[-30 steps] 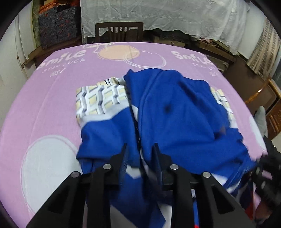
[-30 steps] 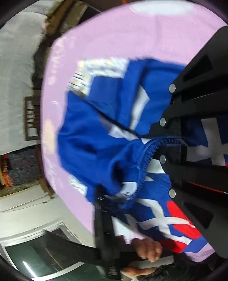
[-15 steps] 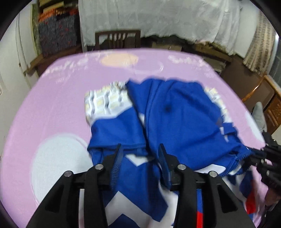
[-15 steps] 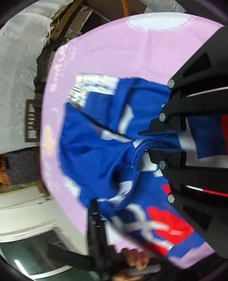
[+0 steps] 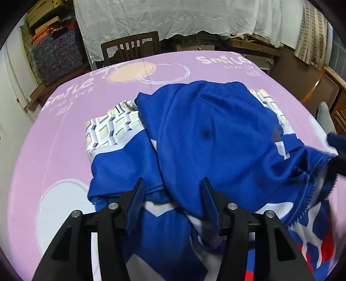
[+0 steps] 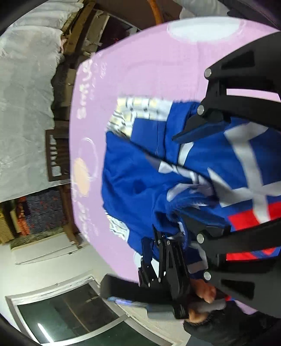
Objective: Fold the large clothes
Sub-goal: 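Fold the hood down over the jacket body with the right tool, then release the hood with the right tool and withdraw both tools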
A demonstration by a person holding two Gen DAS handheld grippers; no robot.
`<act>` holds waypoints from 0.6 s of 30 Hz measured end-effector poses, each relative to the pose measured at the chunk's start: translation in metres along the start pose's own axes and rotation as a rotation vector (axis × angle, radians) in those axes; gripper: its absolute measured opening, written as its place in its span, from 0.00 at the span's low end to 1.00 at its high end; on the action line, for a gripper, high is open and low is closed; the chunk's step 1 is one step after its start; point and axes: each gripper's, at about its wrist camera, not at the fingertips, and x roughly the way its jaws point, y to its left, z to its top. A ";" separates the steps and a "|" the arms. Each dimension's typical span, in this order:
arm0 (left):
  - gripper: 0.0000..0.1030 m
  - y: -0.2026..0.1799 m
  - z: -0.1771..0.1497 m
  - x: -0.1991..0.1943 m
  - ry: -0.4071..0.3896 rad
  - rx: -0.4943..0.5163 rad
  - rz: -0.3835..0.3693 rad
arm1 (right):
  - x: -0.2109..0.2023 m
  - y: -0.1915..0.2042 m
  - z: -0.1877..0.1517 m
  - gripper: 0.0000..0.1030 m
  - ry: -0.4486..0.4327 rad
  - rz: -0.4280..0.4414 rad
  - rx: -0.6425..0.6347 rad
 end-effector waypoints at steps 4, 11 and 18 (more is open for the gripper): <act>0.52 0.006 0.009 -0.008 -0.028 -0.046 -0.047 | -0.011 -0.015 0.011 0.44 -0.078 0.061 0.086; 0.52 -0.013 0.003 0.009 -0.025 0.022 -0.017 | 0.081 0.011 0.016 0.07 0.101 0.055 0.084; 0.57 -0.028 -0.003 0.017 -0.084 0.102 0.078 | 0.102 0.011 0.000 0.05 0.152 0.043 0.076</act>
